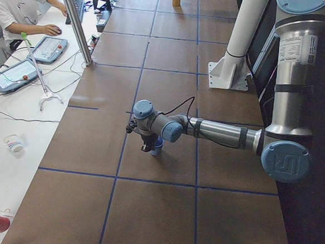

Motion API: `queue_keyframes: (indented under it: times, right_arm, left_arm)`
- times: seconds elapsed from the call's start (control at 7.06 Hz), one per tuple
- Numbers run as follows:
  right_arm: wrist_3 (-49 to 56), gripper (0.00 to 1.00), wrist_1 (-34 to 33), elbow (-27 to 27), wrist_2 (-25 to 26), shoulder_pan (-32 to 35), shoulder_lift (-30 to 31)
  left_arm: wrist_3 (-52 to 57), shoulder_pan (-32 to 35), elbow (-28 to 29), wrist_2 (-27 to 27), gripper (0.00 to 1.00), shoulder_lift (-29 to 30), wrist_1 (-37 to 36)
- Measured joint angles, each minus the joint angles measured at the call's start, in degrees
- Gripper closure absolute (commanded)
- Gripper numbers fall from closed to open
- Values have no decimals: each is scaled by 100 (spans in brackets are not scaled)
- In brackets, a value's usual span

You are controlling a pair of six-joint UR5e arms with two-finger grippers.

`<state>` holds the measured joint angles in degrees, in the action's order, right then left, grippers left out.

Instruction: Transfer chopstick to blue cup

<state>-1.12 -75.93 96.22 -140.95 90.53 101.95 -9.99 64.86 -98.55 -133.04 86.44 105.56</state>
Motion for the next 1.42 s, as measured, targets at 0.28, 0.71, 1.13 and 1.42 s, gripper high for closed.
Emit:
queue_keyframes:
  times: [0.28,0.71,1.13,1.42]
  right_arm:
    - [6,0,5,0,3,0,0]
    - [-10,0,10,-6,18,0,11]
    - [-52,0,24,8,45,0,87]
    - [-151,0,25,26,22,0,83]
  left_arm:
    - [-1445,-58,-743,-16,100,265,-49]
    - [-4749,-1363,-991,30,100,1697,-167]
    - [-6971,-2960,-392,1218,100,3626,-639]
    - [-7339,-3288,290,1658,100,4396,-728]
